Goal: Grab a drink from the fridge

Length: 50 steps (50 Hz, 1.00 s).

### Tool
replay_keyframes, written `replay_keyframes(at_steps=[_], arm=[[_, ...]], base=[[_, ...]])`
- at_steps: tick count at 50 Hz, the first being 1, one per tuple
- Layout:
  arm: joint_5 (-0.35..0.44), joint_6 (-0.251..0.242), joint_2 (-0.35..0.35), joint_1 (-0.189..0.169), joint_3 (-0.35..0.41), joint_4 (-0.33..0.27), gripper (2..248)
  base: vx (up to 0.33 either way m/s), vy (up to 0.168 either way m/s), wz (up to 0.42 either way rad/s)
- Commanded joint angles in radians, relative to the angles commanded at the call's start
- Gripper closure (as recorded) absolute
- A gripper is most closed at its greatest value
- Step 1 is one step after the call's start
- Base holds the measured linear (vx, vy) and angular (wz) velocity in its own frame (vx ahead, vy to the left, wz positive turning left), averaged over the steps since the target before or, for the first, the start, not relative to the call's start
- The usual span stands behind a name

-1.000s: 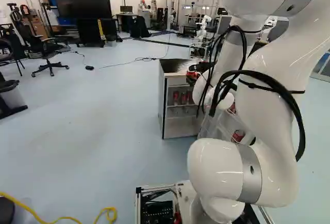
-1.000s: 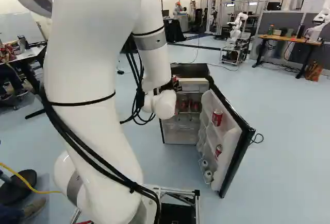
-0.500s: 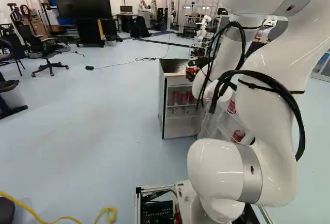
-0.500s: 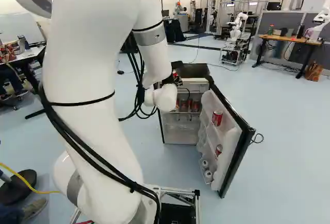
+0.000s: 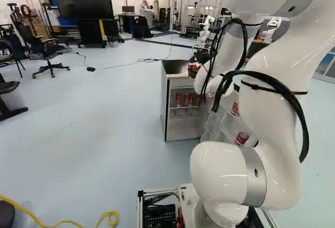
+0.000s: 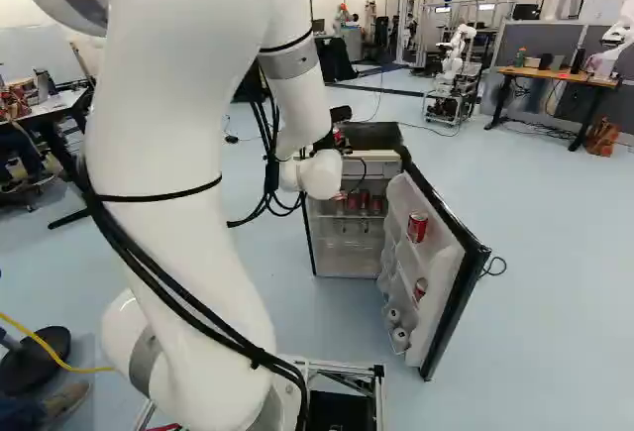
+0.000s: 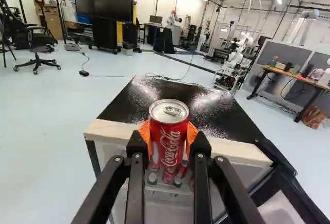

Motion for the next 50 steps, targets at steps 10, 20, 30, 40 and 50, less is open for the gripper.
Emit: replay_keyframes(at_steps=[10, 20, 30, 40, 50], arm=[[-0.035, 0.0, -0.013, 0.007, -0.042, 0.0, 161], [-0.07, 0.0, -0.037, 0.014, -0.085, 0.0, 161], [-0.109, 0.0, -0.072, 0.021, -0.129, 0.0, 161], [-0.127, 0.0, -0.108, 0.027, -0.174, 0.0, 161], [-0.128, 0.0, -0.143, 0.033, -0.219, 0.0, 161]], base=[[0.0, 0.0, 0.0], [0.0, 0.0, 0.0], [0.0, 0.0, 0.0], [0.0, 0.0, 0.0], [0.0, 0.0, 0.0]])
